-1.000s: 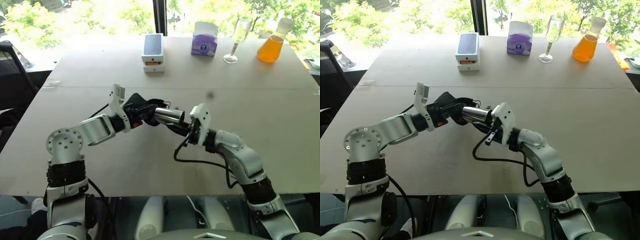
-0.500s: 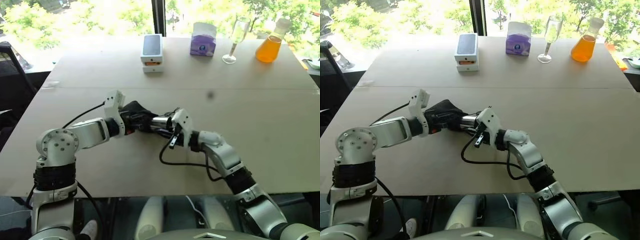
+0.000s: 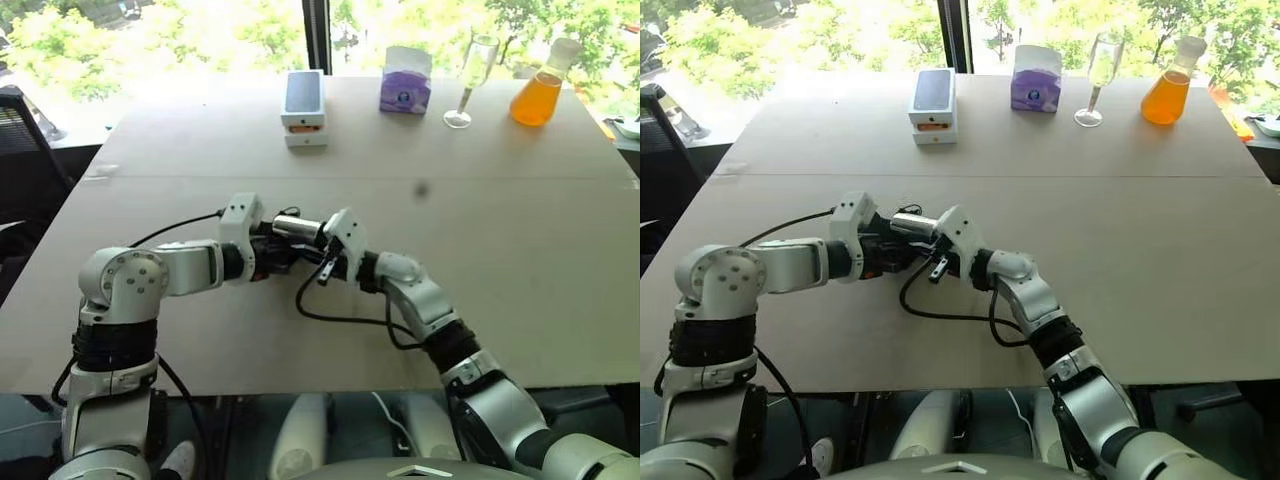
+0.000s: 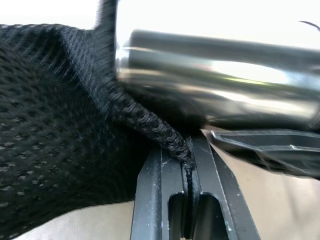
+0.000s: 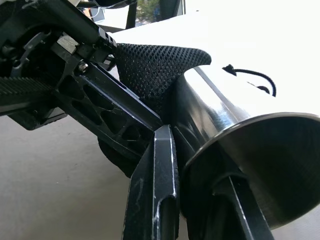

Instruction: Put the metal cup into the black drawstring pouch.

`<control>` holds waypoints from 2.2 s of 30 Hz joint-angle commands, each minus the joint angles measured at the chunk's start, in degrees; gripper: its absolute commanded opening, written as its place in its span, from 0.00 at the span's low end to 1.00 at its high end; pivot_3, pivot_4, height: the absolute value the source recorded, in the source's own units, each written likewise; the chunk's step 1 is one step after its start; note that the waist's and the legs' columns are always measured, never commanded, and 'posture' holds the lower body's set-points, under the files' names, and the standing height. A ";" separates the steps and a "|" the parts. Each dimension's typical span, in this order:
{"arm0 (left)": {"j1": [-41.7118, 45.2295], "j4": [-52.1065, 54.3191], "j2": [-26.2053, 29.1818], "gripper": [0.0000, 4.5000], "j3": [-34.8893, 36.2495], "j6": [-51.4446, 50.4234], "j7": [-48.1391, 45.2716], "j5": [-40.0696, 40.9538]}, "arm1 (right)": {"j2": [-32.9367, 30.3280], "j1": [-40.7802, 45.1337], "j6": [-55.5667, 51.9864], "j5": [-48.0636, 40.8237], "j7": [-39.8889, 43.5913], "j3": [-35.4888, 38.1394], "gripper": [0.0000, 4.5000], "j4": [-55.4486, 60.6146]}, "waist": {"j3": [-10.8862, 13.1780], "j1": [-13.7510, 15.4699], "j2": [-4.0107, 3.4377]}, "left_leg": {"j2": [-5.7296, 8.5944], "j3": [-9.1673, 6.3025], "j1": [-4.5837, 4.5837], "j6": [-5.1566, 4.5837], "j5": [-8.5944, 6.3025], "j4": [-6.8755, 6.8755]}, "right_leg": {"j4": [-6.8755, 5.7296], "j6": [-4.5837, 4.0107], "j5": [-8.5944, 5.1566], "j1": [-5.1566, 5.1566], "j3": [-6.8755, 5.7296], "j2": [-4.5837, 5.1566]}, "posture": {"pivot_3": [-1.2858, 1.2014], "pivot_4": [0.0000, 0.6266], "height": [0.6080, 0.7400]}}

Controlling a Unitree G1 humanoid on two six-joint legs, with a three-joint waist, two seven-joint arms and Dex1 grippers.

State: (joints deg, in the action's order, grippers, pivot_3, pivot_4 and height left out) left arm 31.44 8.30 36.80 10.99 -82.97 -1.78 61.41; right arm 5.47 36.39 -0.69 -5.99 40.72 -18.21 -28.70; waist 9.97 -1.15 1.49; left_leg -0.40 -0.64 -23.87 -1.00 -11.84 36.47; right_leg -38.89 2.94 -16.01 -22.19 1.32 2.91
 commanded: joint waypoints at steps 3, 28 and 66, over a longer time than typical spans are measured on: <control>7.09 8.50 2.30 0.00 0.59 -0.94 -3.47 1.11 | 1.21 -0.07 1.27 3.04 2.75 -3.98 0.03 -3.55 | 0.00 -0.24 0.00 | 0.00 0.00 0.00 0.01 0.00 -0.03 | 0.00 0.00 0.00 -0.01 0.01 -0.01 | 0.52 0.24 1.00; -4.75 14.95 2.10 0.00 3.19 2.70 -5.61 -15.61 | 0.97 -3.04 -2.41 -0.92 5.96 -0.67 0.03 0.18 | 0.00 -1.29 0.03 | -0.08 0.11 0.06 0.02 -0.01 -0.18 | 0.01 -0.01 0.00 -0.08 0.13 0.14 | 0.52 0.24 1.00; -3.63 20.36 -24.79 0.00 29.65 -9.50 -1.51 -12.30 | 6.76 -0.64 -8.64 -15.64 5.91 4.73 0.03 -0.54 | -0.02 -0.96 0.05 | 0.02 -0.03 0.01 -0.03 -0.04 -0.12 | 0.06 -0.01 0.01 0.02 -0.06 0.20 | 0.52 0.24 1.00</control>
State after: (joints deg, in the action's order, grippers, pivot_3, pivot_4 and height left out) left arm 26.37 27.91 12.64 38.88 -92.31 -3.20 47.54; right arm 7.83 35.87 -8.99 -20.11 44.87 -13.40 -32.38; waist 9.96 -2.10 1.54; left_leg -0.38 -0.67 -23.86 -1.03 -11.88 36.34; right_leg -38.84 2.93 -16.00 -22.17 1.26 3.11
